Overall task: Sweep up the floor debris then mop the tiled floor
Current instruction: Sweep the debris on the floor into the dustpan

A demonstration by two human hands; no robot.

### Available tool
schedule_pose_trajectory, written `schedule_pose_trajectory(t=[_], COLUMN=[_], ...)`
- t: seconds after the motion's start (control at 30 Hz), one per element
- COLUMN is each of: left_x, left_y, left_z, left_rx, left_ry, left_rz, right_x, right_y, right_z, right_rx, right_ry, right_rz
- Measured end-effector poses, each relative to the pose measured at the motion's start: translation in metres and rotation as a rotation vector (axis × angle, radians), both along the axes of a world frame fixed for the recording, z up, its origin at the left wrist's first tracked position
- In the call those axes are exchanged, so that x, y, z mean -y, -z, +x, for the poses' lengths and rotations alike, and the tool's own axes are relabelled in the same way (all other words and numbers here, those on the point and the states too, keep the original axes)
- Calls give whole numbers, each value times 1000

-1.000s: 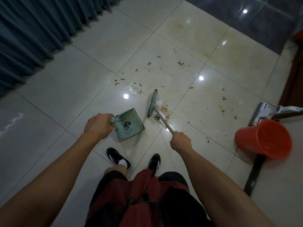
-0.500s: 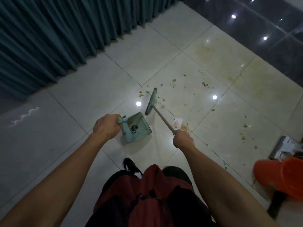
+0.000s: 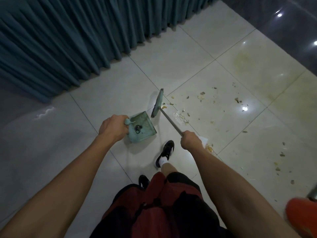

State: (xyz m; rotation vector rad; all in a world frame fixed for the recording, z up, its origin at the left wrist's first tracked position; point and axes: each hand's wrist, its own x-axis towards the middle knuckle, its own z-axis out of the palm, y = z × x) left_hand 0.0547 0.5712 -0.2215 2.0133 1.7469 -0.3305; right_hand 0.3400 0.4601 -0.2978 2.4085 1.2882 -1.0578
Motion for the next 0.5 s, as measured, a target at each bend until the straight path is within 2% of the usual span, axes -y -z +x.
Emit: schedule_pose_trajectory(t=[0.2, 0.37, 0.5], left_x=[-61, -105, -125], left_y=[0, 5, 9], left_z=[33, 66, 84], left_rx=[-39, -85, -110], left_ry=[-34, 8, 62], left_rz=[-37, -46, -54], right_x=[-76, -127, -151], right_y=[10, 19, 24], right_z=[30, 58, 69], right_rx=[-106, -215, -231], right_ry=[23, 106, 113], right_rz=[-36, -68, -98])
